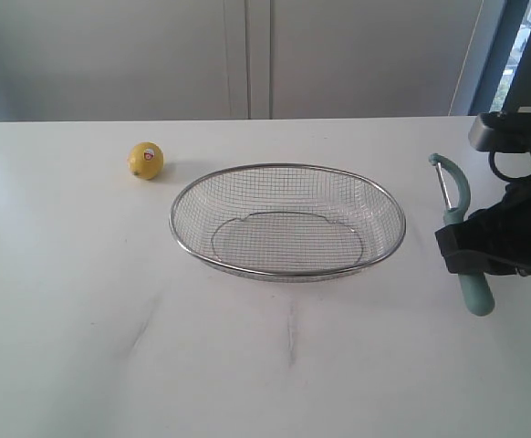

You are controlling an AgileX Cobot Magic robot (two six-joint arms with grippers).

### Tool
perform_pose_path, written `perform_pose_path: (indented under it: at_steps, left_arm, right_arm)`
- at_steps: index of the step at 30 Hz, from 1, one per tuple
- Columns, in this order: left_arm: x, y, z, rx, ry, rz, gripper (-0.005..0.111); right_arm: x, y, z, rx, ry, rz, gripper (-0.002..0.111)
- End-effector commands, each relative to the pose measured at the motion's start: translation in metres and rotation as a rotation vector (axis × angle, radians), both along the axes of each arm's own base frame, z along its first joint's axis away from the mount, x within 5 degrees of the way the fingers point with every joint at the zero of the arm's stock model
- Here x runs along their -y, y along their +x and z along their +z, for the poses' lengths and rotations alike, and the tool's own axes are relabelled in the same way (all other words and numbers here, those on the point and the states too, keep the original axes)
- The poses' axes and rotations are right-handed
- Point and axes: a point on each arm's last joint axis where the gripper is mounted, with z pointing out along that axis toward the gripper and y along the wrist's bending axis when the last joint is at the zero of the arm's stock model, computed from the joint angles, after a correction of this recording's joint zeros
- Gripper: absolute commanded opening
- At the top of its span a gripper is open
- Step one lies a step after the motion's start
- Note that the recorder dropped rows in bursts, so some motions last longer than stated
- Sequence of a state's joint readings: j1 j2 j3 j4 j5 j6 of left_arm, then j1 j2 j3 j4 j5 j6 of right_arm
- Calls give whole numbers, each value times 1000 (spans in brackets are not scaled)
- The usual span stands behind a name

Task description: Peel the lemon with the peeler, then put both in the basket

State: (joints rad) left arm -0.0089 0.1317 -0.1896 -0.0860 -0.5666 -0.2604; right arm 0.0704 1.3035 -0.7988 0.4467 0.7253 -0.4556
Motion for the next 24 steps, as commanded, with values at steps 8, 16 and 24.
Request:
perform_pose_path:
  at_steps: [8,16,24]
  left_arm:
    - [5,59,41,-294,255,41,0]
    - [7,122,36,-590,498,38,0]
    - [11,191,8,-1053,391,-106,0]
  right_arm:
    - [0,1,4,26,0,3,0]
    - [0,1,4,26,0,3,0]
    - [0,1,4,26,0,3,0]
